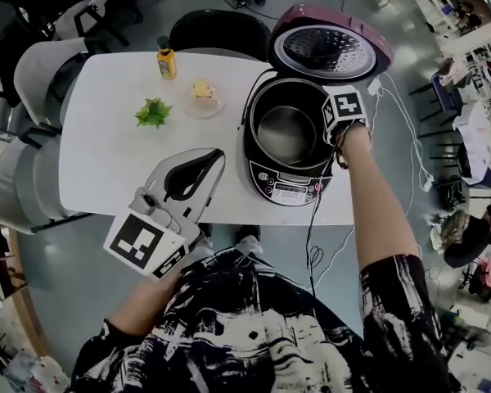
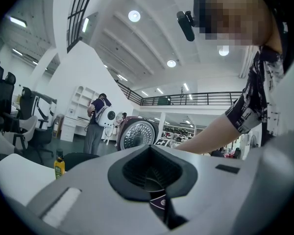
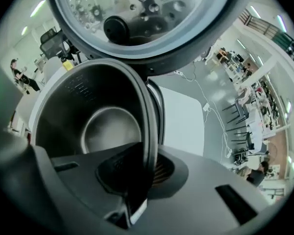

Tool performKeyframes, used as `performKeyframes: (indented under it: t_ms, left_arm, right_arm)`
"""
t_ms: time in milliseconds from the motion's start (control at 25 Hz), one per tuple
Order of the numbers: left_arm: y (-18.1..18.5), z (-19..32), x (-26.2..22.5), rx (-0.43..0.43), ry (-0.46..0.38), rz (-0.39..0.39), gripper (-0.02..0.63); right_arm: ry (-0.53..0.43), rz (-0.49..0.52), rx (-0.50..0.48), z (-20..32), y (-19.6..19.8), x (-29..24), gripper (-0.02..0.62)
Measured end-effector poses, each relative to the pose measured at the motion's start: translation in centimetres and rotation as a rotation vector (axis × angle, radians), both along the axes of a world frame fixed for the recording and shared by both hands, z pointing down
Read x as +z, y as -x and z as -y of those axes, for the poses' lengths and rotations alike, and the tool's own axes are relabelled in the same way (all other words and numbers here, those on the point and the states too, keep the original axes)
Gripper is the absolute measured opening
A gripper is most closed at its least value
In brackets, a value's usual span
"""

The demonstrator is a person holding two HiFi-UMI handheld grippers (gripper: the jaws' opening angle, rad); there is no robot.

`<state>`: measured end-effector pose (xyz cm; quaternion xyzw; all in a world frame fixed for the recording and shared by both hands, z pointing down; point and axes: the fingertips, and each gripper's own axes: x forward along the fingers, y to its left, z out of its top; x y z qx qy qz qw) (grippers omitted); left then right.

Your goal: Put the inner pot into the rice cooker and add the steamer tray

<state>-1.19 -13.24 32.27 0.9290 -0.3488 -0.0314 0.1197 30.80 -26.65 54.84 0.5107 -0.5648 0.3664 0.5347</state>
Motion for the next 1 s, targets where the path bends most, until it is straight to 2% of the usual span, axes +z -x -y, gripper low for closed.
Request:
performKeyframes:
  t_ms: [160,480,760,1000]
  left_arm:
    - [-0.2,0.0,-0.2,0.006,0.0,-0.004,0.005]
    - [0.0,0.1,0.0,0.004,0.001,-0.006,0.005]
    - [0.0,0.0,-0.3,0.006,0.003,-0.006,0.005]
    - [-0.3,0.0,-0.3,0.012,0.001,-0.007,0.005]
  right_arm:
    - [0.005,-0.029,-0.027,-0.1,0.0,-0.1,0.014]
    - [0.046,0.014,-0.018,-0.3,0.0,0.1,0.021]
    - [0.072,0.095,0.032,-1.0,0.0,-0.2,0.029]
    - [0.101,0.22,0.101,-1.8,0.1,-0.1,0.038]
